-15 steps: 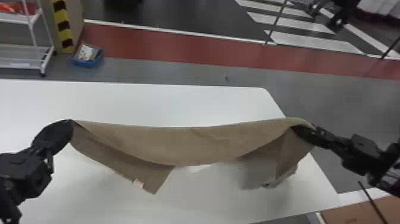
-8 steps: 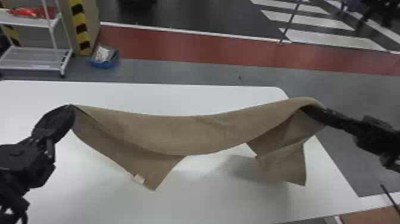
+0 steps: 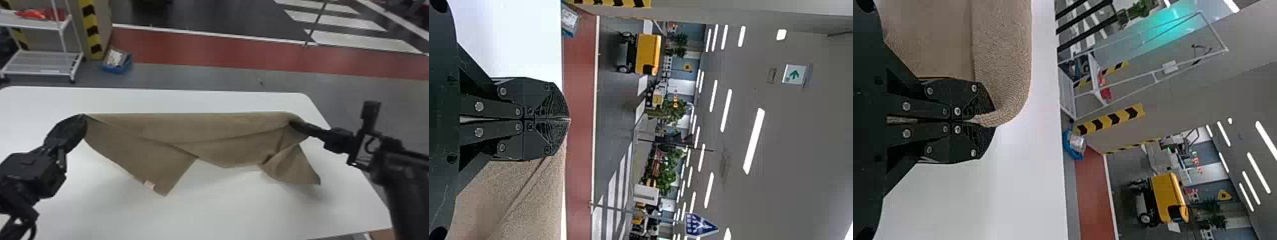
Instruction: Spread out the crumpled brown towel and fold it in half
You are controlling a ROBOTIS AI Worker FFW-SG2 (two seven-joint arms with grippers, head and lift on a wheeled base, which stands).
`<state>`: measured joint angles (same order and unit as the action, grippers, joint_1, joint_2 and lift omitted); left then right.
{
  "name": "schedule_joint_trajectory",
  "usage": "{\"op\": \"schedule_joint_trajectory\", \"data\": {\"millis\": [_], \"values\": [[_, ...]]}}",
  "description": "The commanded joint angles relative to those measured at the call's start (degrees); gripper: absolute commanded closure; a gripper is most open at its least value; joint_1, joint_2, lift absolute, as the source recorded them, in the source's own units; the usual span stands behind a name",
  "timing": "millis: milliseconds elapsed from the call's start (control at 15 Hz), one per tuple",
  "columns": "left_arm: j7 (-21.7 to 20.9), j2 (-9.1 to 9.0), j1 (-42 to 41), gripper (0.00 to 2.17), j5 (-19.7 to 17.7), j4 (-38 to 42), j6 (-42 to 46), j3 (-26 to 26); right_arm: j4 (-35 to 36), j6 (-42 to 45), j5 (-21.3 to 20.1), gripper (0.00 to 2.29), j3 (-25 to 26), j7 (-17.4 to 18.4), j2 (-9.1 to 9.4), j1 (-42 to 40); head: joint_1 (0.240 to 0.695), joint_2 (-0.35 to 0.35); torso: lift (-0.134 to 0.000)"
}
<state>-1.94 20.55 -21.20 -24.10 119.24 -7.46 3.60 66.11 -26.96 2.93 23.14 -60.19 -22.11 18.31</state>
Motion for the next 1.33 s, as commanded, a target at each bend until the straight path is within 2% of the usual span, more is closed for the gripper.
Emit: {"op": "schedule_joint_trajectory", "data": {"millis": [0,67,133,333,467,533,600,733,867,1000,1133,1267], "values": [[0.0,0.02,0.5,2.06,0.0,-0.6,-0.2,0.2,-2.7,8.5,-5.6,0.58,-4.1,7.4,0.58,-0.2,0.695,-0.222,-0.12],[0.0,0.02,0.5,2.06,0.1,-0.6,-0.4,0.3,-2.7,10.8,-6.4,0.0,-4.4,12.0,0.67,-1.4,0.695,-0.223,-0.12],[0.0,0.11,0.6,2.06,0.0,-0.6,-0.4,0.3,-2.7,11.5,-6.9,0.0,-4.2,15.2,0.23,-1.6,0.695,-0.231,-0.12],[0.0,0.46,1.2,2.06,-0.1,-1.3,-0.6,0.7,-2.7,11.0,-10.1,0.06,-2.7,19.9,-1.88,-3.2,0.695,-0.258,-0.12],[0.0,0.46,1.5,2.06,-0.1,-1.5,-0.6,1.1,-1.0,11.9,-8.7,0.06,1.2,19.3,-2.5,-6.6,0.695,-0.289,-0.12],[0.1,0.37,1.7,2.06,-0.1,-1.6,-0.6,1.2,5.0,11.4,-5.3,0.06,3.5,16.6,-2.5,-10.8,0.695,-0.318,-0.12],[0.0,0.37,1.9,2.06,-0.1,-1.8,-0.6,1.4,11.1,11.0,-2.1,0.06,5.2,15.7,-2.32,-15.4,0.695,-0.33,-0.12],[0.1,0.28,2.1,2.06,0.0,-2.0,-1.3,1.7,15.1,11.2,-1.3,0.06,7.7,15.9,-1.97,-18.4,0.695,-0.341,-0.12],[0.1,0.28,2.3,2.06,0.1,-1.7,-1.5,2.2,9.6,11.9,-2.6,0.06,8.2,14.4,-5.13,-16.9,0.695,-0.35,-0.12],[0.1,0.64,1.9,2.06,0.0,-1.5,-1.6,1.9,-0.4,18.7,-1.4,0.06,11.3,14.1,-8.21,-14.4,0.695,-0.35,-0.12],[0.2,0.72,1.5,2.06,0.0,-1.4,-1.6,1.5,-8.8,22.8,-0.6,0.06,12.7,14.6,-12.43,-11.3,0.695,-0.35,-0.12],[0.4,0.28,1.5,2.06,0.1,-0.9,-2.0,1.6,-9.9,23.0,0.5,0.06,12.9,14.7,-14.36,-10.8,0.695,-0.35,-0.12]]}}
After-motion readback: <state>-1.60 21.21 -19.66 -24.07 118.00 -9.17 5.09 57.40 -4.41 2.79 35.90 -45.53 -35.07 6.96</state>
